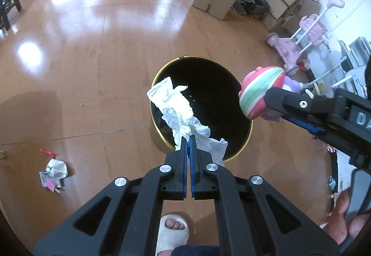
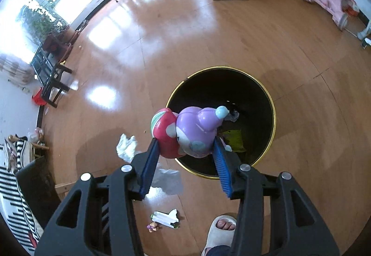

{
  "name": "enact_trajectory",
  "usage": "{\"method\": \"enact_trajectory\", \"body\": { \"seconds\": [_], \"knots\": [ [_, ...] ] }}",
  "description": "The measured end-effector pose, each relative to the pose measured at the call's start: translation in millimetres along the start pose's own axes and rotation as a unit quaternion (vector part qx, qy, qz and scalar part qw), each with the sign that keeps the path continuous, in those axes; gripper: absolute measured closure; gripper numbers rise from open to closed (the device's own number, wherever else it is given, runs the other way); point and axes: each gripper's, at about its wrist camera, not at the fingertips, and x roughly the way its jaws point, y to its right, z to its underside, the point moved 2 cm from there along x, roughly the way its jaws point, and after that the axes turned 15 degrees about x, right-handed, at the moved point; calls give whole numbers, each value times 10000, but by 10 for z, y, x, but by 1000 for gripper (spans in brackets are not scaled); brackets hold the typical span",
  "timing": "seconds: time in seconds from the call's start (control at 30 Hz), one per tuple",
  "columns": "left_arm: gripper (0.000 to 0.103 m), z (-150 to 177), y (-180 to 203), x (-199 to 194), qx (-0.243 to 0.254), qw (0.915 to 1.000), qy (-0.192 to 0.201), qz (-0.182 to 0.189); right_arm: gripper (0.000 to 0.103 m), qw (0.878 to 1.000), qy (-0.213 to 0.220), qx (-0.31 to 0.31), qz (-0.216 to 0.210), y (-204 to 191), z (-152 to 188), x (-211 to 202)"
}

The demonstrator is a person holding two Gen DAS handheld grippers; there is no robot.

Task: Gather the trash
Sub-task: 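Open both tools over the wastebasket to drop the paper and plush toy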

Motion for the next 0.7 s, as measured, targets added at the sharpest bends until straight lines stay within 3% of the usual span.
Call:
{"method": "enact_trajectory", "body": {
  "seconds": [0.37,0.47,0.57,0.6,0.63,0.7],
  "knots": [
    [102,-148,-43,168,11,10000,-62,3,52,9997,67,224,-65,49,-44,-20],
    [101,-181,-76,153,-7,10000,23,25,45,9994,110,301,-97,78,-81,-23],
    [99,-200,-112,179,-2,10000,-29,8,22,9986,181,481,-134,133,-114,-44],
    [85,-201,-126,181,-12,10000,-31,-3,18,9983,202,523,-158,145,-121,-54],
    [54,-200,-141,179,-42,10000,-17,8,16,9981,210,553,-190,153,-127,-59],
    [27,-181,-208,120,-176,9997,163,-27,12,9979,207,572,-201,157,-117,-51]
  ]
}}
